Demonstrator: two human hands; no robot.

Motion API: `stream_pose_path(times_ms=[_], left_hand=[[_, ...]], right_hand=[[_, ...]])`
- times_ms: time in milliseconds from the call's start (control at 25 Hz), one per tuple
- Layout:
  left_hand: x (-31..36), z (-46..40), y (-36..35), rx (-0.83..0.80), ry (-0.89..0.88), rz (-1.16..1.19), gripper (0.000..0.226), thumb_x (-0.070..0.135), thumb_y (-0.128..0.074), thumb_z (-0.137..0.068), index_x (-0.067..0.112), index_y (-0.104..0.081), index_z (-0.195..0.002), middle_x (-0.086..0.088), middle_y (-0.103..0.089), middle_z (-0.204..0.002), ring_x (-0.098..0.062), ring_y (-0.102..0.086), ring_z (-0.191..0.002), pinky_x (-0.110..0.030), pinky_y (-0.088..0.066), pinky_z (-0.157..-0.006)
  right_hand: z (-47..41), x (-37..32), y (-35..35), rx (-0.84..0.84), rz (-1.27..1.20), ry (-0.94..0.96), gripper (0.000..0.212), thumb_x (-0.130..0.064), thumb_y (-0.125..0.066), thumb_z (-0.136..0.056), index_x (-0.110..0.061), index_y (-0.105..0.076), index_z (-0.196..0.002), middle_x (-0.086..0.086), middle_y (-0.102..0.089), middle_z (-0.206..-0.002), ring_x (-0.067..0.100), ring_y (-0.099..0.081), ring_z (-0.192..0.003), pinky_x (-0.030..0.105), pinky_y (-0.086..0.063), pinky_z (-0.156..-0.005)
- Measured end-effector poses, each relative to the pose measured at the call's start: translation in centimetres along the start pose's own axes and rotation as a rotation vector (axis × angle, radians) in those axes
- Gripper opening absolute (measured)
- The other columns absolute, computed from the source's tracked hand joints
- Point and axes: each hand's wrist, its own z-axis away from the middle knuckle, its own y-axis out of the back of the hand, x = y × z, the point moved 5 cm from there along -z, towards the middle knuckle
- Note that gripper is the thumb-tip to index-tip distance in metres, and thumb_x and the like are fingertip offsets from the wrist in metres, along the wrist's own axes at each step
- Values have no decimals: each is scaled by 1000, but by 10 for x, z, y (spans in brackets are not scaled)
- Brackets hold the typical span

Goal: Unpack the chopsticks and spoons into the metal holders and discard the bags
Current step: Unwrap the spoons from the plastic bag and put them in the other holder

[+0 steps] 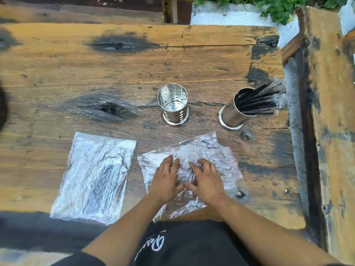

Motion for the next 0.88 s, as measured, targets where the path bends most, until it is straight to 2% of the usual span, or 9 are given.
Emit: stream_pose_path(times_ms=[120, 200, 280, 320, 400, 480, 600, 720, 880], left_hand=[[-27, 18, 10, 180, 69, 39, 72, 46, -60, -92, 16, -37, -153, -16, -32, -160, -34, -30, -148, -55, -35, -116], [-64, 33, 24, 328, 220, 19, 64, 41, -63, -89, 13, -43, -143, -20, -42, -151, -38, -40, -138, -57, -37, -113], [-112, 49, 35, 423, 413, 21, 65, 40, -64, -89, 8, -45, -142, -25, -42, -148, -43, -41, -137, -59, -34, -113], [-137, 57, 40, 429, 511, 25, 70, 42, -63, -90, 6, -42, -146, -27, -38, -151, -45, -36, -141, -61, -30, -115], [-182, 72, 43, 329, 695, 42, 82, 51, -60, -93, 12, -28, -158, -24, -21, -164, -43, -15, -154, -65, -15, -121], [-215, 86, 38, 212, 792, 68, 89, 62, -54, -94, 23, -14, -163, -15, -5, -171, -38, 0, -158, -65, -9, -122], [-236, 104, 24, 152, 832, 140, 89, 72, -50, -92, 33, -12, -163, -9, -4, -171, -36, -4, -158, -64, -19, -122], [-236, 125, 11, 182, 835, 153, 88, 72, -48, -92, 33, -13, -162, -8, -5, -172, -35, -5, -158, -62, -20, -122], [-226, 155, -14, 197, 794, 140, 87, 70, -46, -93, 31, -12, -164, -9, -1, -172, -32, 2, -159, -59, -13, -125]], right_hand=[[-1, 0, -11, -26, 59, -18, 79, -65, -57, -91, -42, -23, -158, 7, -25, -158, 30, -28, -141, 47, -38, -114], [-1, 0, -17, -27, 71, -11, 76, -59, -61, -92, -41, -26, -157, 8, -27, -156, 29, -29, -138, 47, -41, -112], [-1, 0, -20, -9, 68, -8, 72, -53, -63, -92, -39, -28, -154, 9, -27, -154, 28, -30, -135, 46, -42, -111], [-2, -1, -20, -2, 66, -13, 71, -53, -64, -92, -39, -30, -153, 8, -28, -151, 28, -31, -134, 45, -42, -111], [-7, -2, -17, 3, 51, -38, 67, -53, -64, -93, -37, -34, -150, 7, -31, -145, 27, -33, -131, 42, -44, -108], [-11, -7, -15, 9, 12, -82, 57, -49, -64, -94, -34, -40, -144, 7, -35, -135, 26, -42, -125, 41, -51, -96], [-21, -13, -15, 56, -101, -155, 41, -41, -62, -97, -23, -49, -131, 10, -39, -127, 30, -59, -101, 37, -54, -76], [-33, -22, -17, 71, -233, -265, 35, -36, -59, -99, -13, -51, -125, 13, -45, -127, 30, -57, -82, 32, -46, -74], [-60, -50, -16, 120, -340, -341, 39, -38, -61, -97, -7, -54, -120, 16, -60, -114, 34, -60, -102, 36, -46, -81]])
